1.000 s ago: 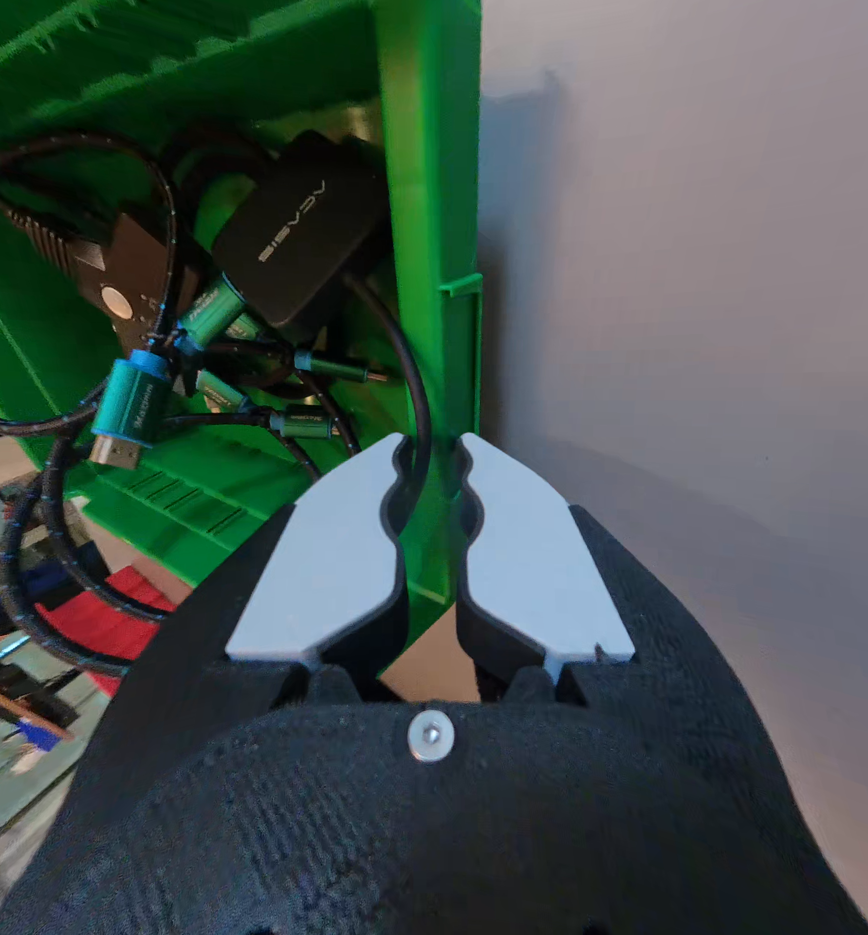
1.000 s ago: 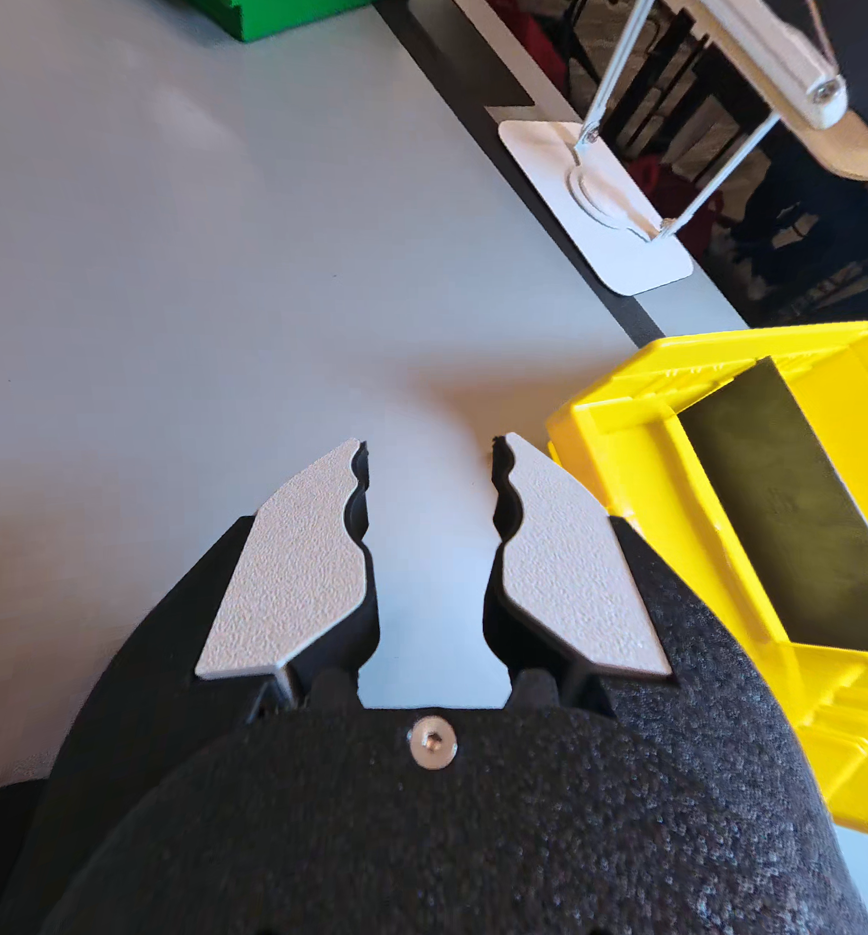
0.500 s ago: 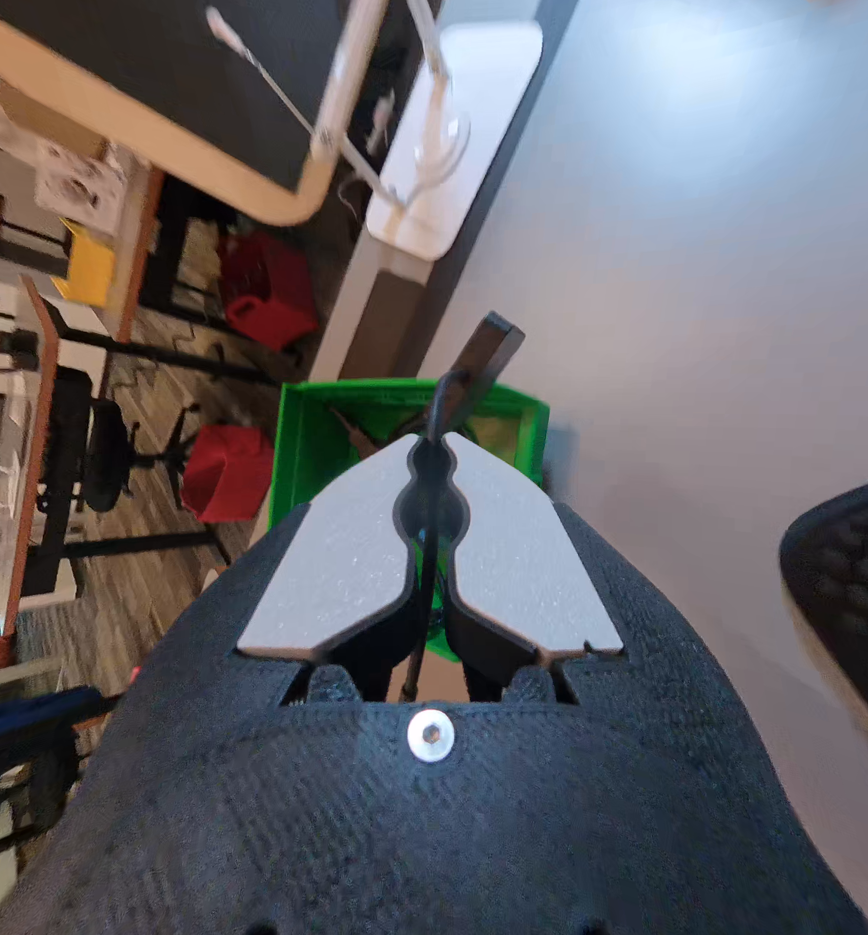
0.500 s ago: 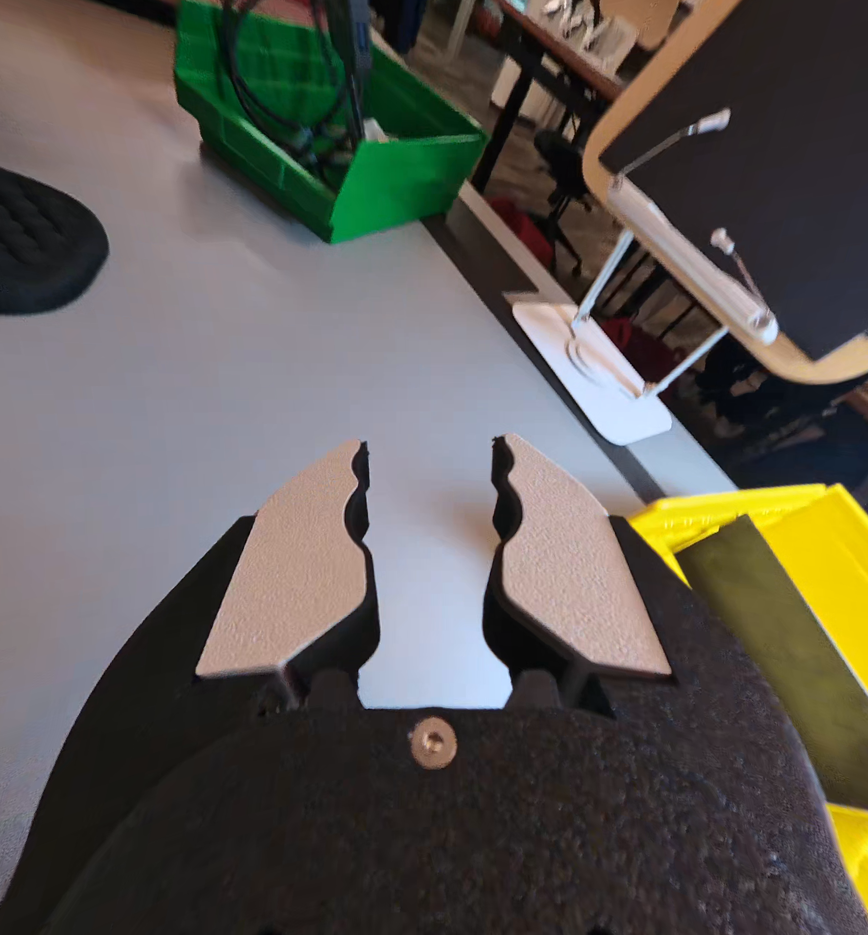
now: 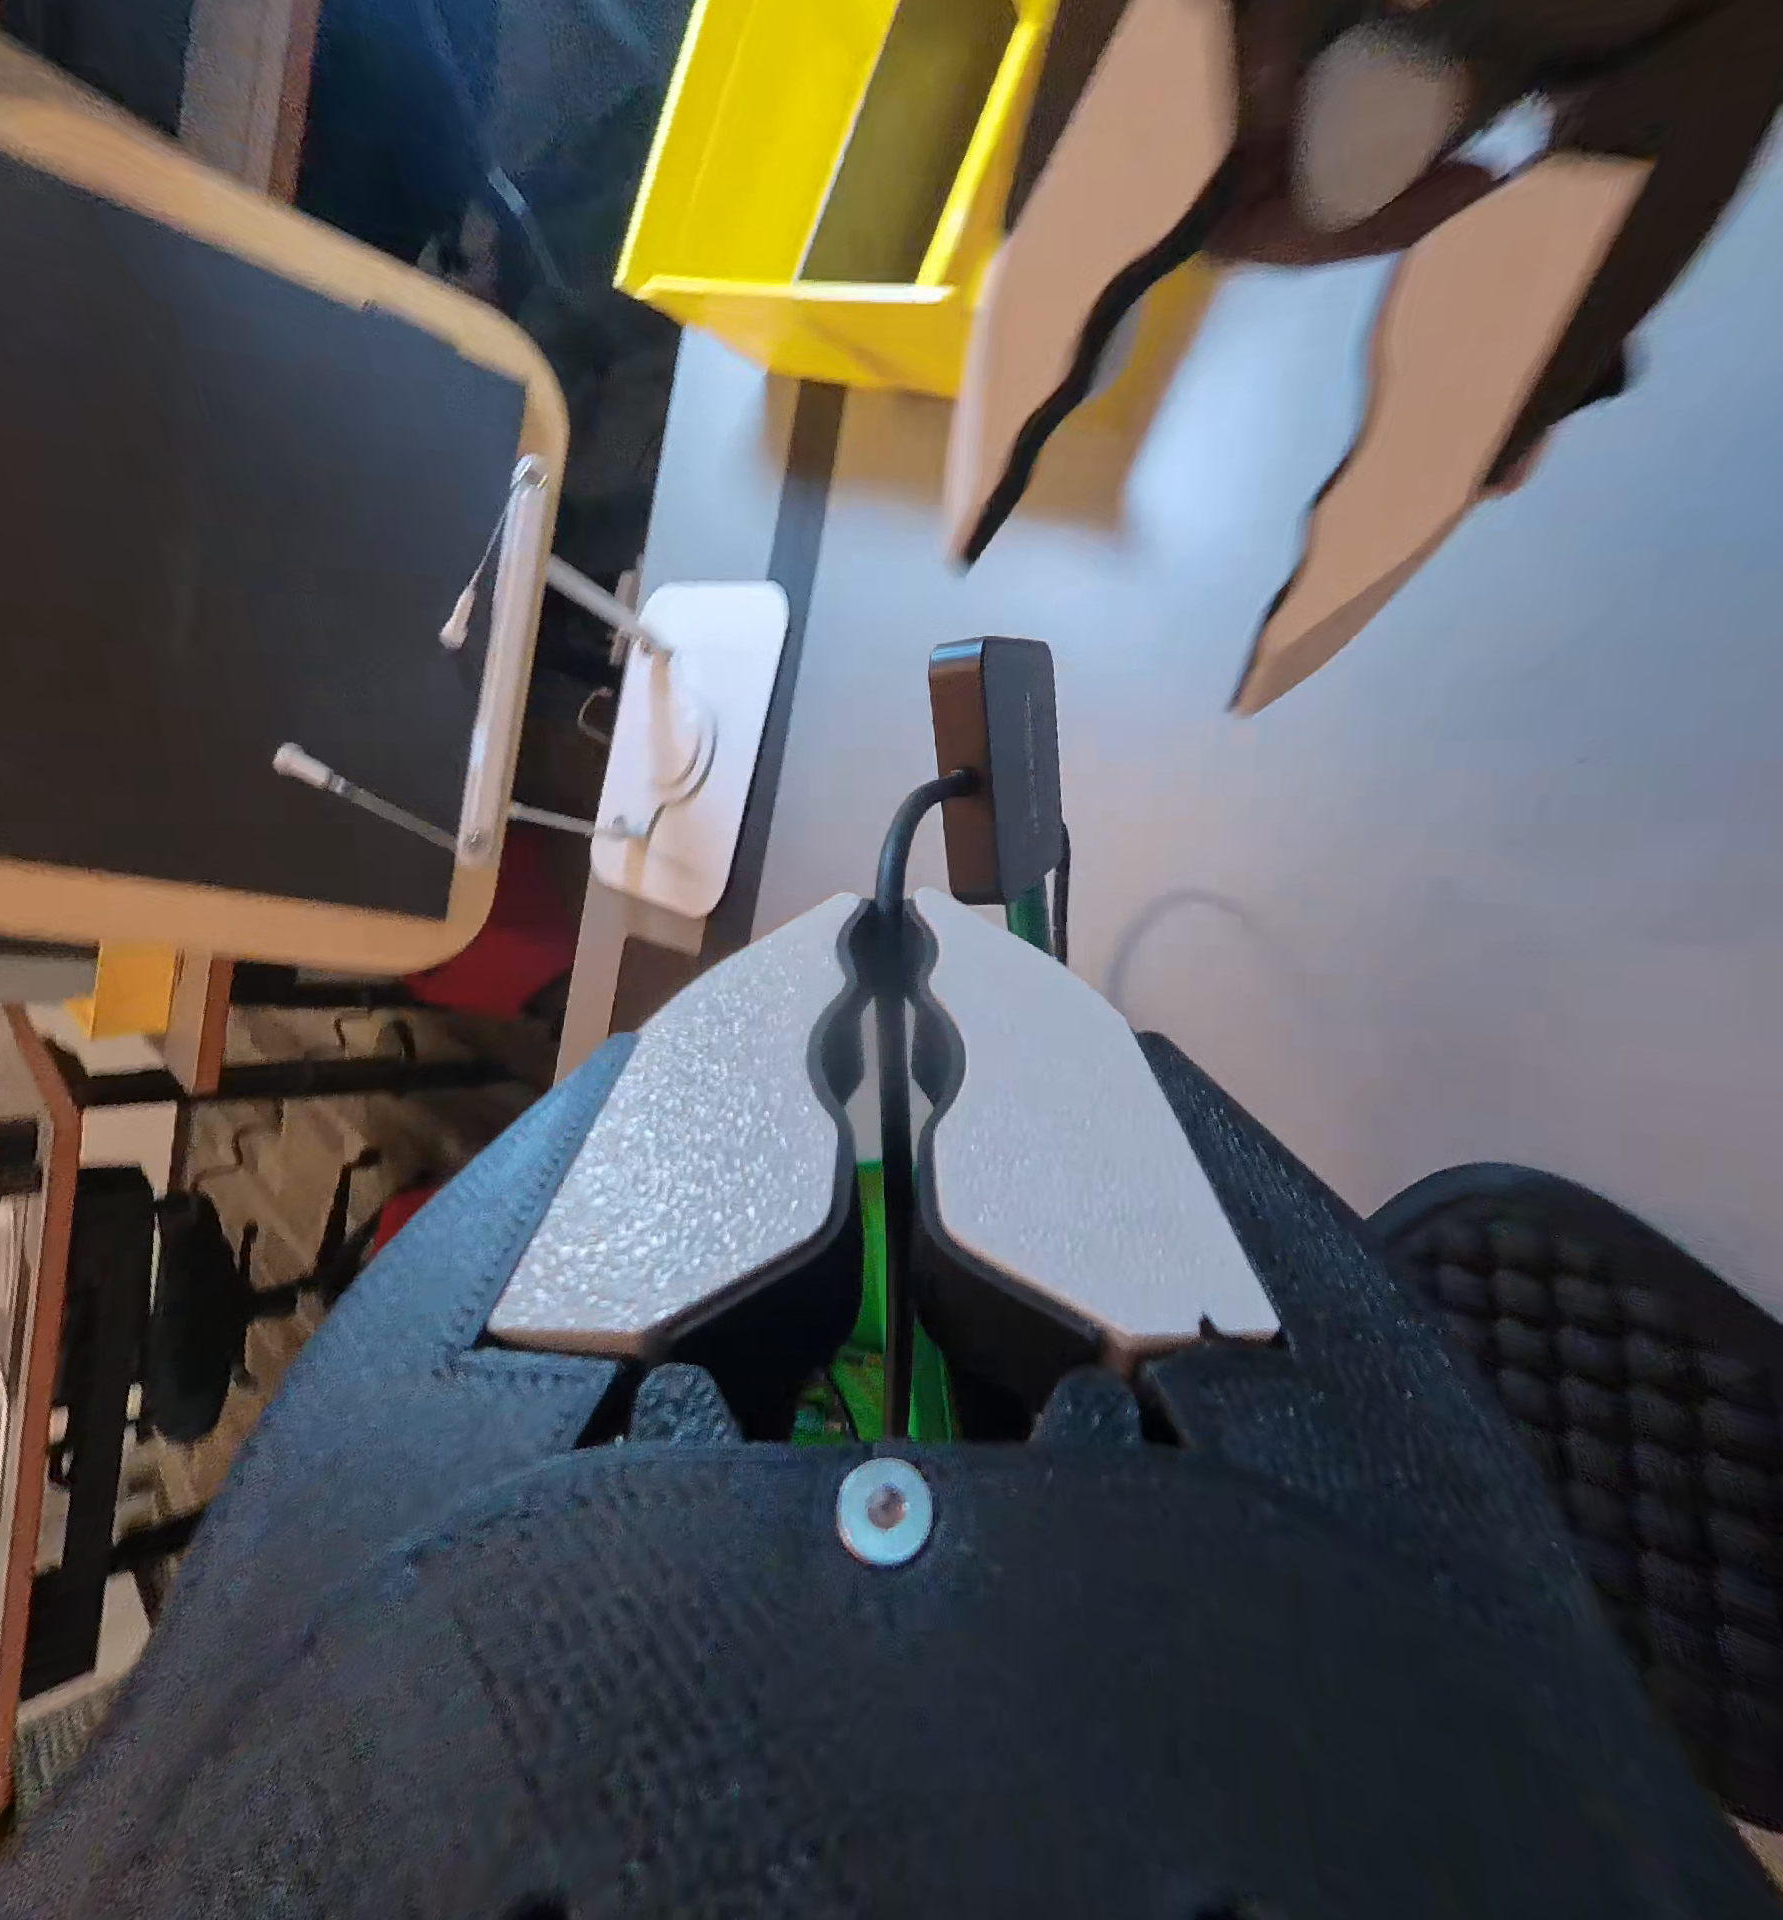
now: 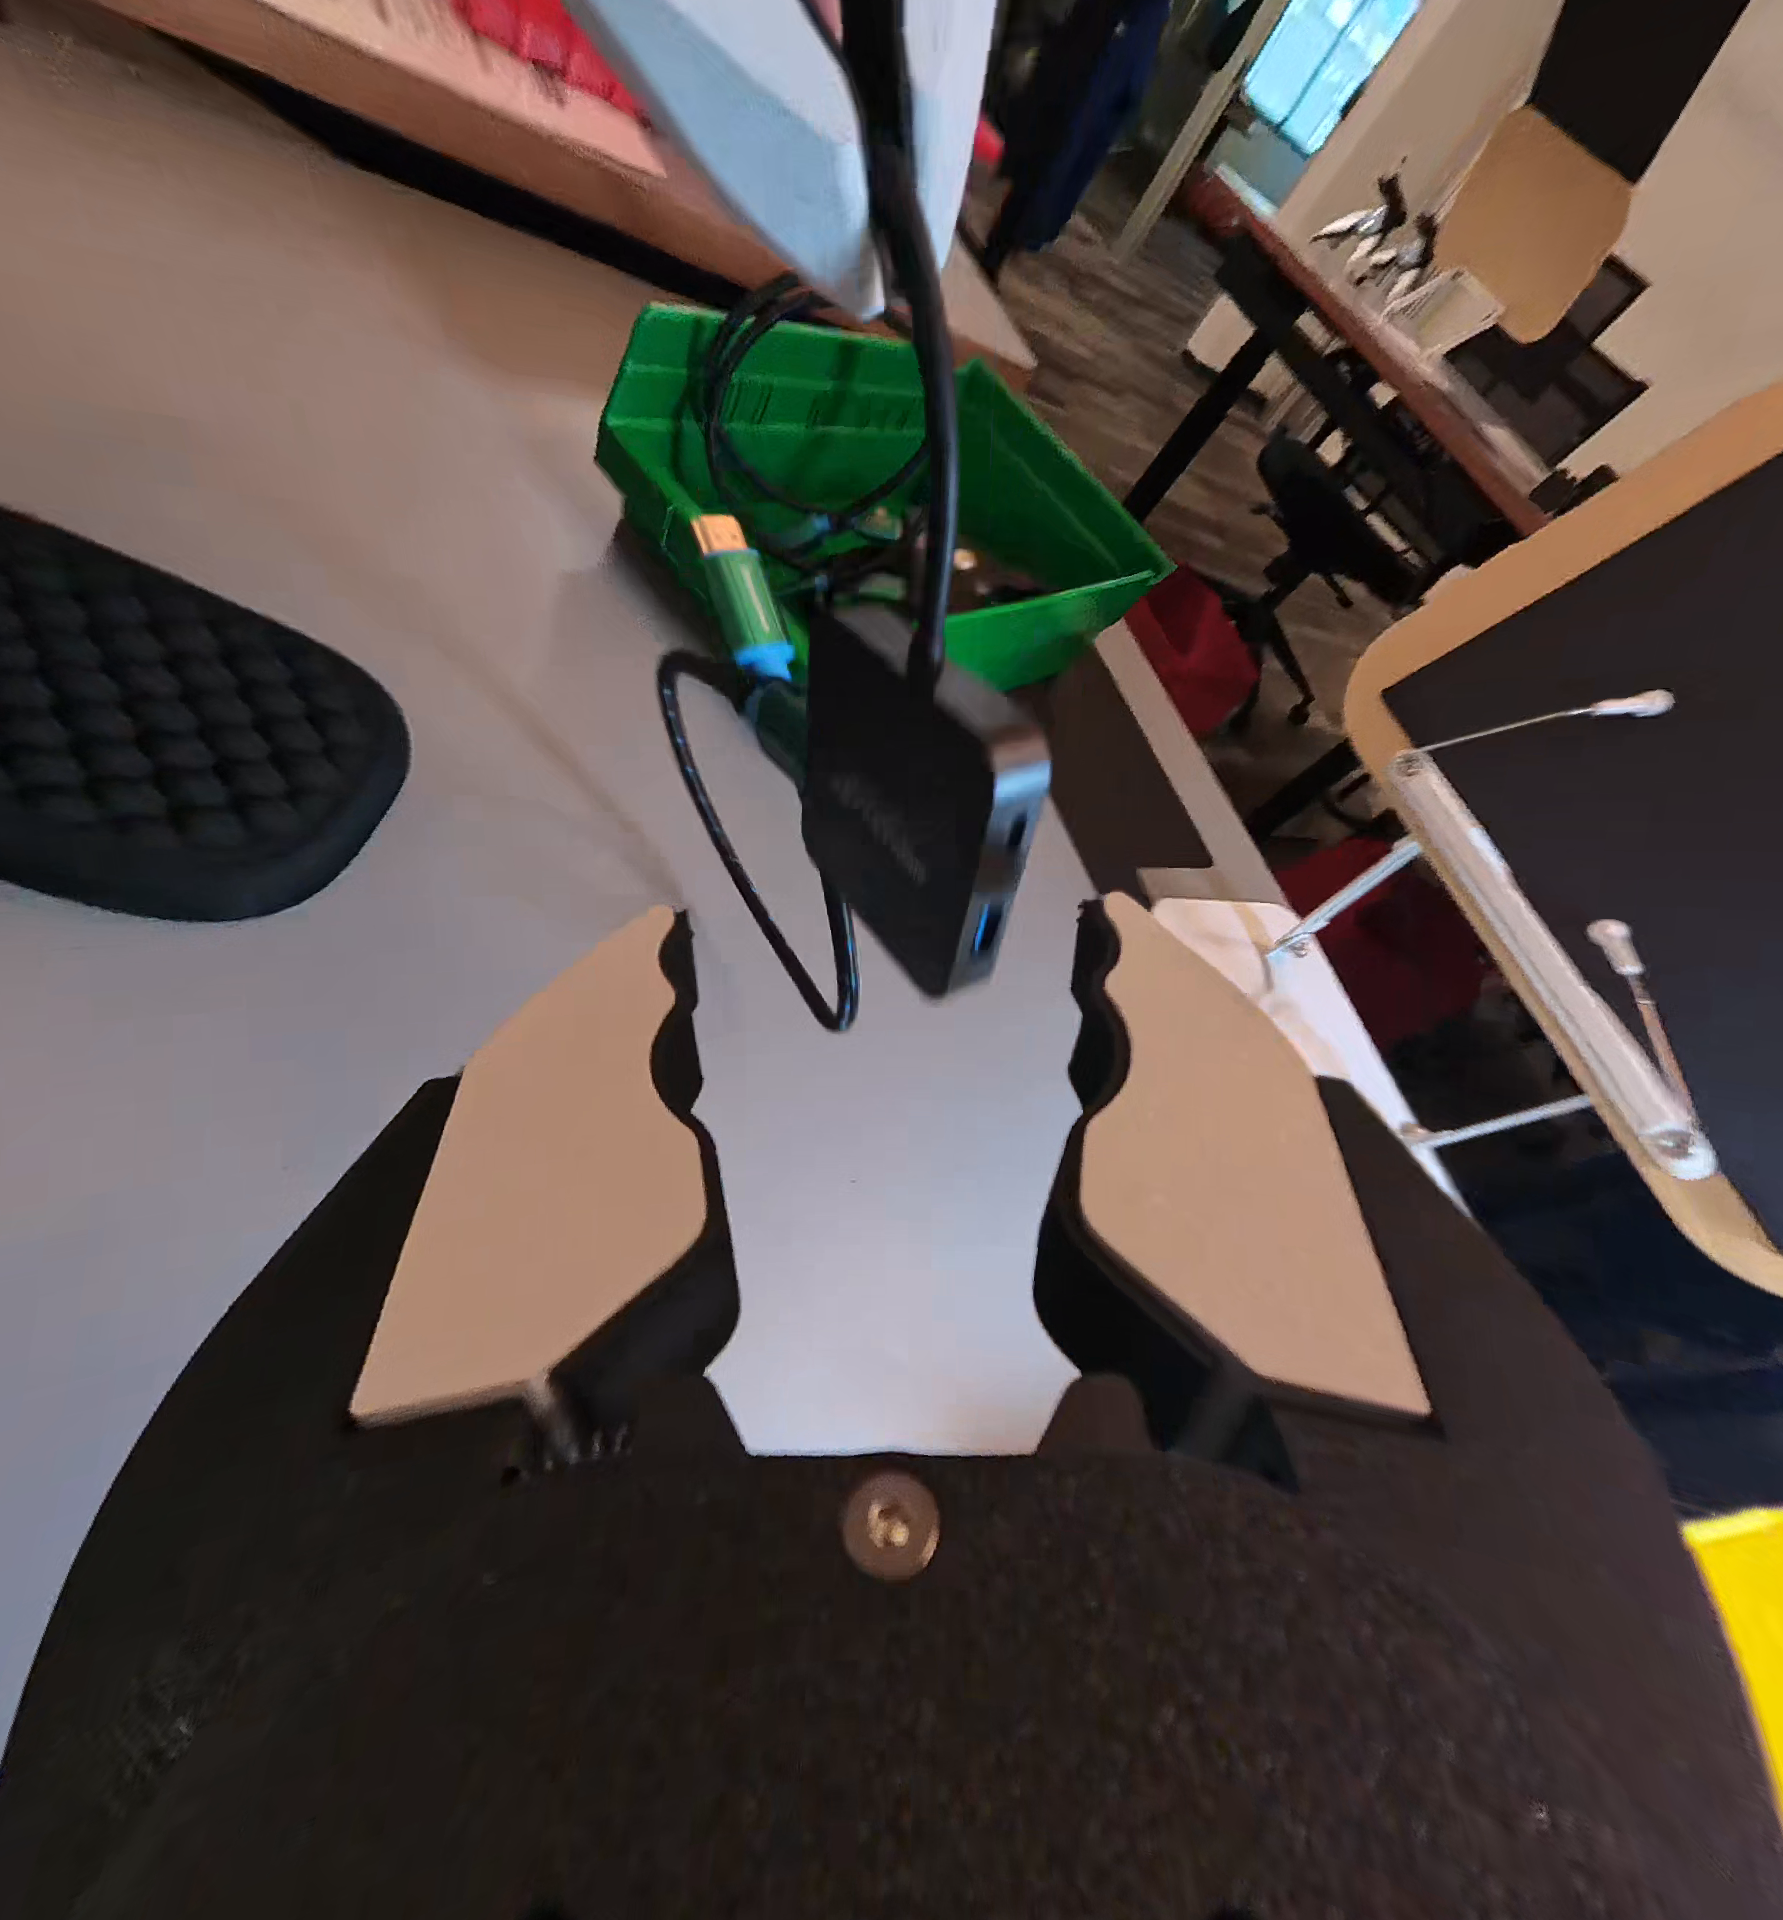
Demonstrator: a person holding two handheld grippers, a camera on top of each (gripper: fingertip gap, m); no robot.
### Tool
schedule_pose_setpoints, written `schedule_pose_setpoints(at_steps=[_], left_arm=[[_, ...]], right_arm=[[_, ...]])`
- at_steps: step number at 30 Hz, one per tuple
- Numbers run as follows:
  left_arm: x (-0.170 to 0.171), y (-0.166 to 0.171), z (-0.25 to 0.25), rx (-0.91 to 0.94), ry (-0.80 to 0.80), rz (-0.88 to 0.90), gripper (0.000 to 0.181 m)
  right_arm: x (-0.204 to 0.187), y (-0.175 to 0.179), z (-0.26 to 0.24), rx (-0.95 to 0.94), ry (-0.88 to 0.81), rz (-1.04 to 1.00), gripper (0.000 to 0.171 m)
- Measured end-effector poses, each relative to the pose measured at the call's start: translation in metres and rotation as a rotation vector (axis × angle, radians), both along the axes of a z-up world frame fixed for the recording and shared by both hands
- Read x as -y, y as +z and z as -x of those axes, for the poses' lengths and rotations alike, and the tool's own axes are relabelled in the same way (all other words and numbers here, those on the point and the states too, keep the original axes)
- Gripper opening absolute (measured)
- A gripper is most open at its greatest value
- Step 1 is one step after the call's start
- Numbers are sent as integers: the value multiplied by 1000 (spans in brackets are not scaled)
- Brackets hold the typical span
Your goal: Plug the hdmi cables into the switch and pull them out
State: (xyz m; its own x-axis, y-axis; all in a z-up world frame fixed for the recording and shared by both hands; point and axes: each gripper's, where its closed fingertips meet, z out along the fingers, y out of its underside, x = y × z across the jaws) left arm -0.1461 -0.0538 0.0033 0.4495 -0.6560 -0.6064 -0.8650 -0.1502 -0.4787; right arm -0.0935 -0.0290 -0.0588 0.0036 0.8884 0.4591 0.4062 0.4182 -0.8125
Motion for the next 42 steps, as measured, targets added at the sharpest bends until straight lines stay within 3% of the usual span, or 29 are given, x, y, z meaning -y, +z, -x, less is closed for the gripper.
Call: schedule_pose_setpoints(at_steps=[1, 3, 5, 7, 10, 11, 13, 16, 18, 22, 24, 26, 33, 37, 40, 42], left_arm=[[3, -4, -14, -9, -38, 4, 5], [12, -13, -40, -26, -123, 25, 5], [16, -20, -51, -66, -156, 18, 7], [20, -21, -60, -25, -201, 3, 10], [19, -8, -62, 169, -231, -71, 14], [20, -1, -58, 247, -229, -92, 22], [24, 13, -47, 407, -233, -138, 33], [29, 23, -29, 659, -262, -196, 33], [27, 9, -23, 769, -278, -169, 33], [11, -50, -37, 873, -353, -21, 36], [9, -71, -52, 975, -455, 77, 39], [10, -65, -65, 1125, -536, 155, 40], [52, -53, -119, 972, -744, 318, 54], [35, -79, -132, 788, -581, 290, 42], [14, -107, -131, 556, -453, 169, 36], [11, -109, -132, 488, -447, 88, 18]], right_arm=[[1, -6, 3, 27, 21, 15, 42], [0, -23, 4, 102, 46, -25, 37], [9, -35, -1, 128, 120, -47, 14], [8, -32, -10, 80, 126, -77, 14], [5, -22, -32, 13, 164, -21, 14], [2, -19, -41, -22, 171, -1, 14], [-2, -8, -58, -130, 185, 42, 14], [0, 20, -85, -355, 249, 140, 14], [4, 40, -103, -498, 318, 221, 14], [15, 73, -131, -755, 541, 490, 14], [23, 77, -136, -809, 668, 620, 14], [28, 67, -128, -773, 697, 645, 14], [47, 28, -94, -561, 684, 571, 14], [49, 15, -86, -514, 649, 526, 14], [46, 12, -84, -510, 626, 502, 14], [42, 10, -84, -503, 606, 479, 14]])
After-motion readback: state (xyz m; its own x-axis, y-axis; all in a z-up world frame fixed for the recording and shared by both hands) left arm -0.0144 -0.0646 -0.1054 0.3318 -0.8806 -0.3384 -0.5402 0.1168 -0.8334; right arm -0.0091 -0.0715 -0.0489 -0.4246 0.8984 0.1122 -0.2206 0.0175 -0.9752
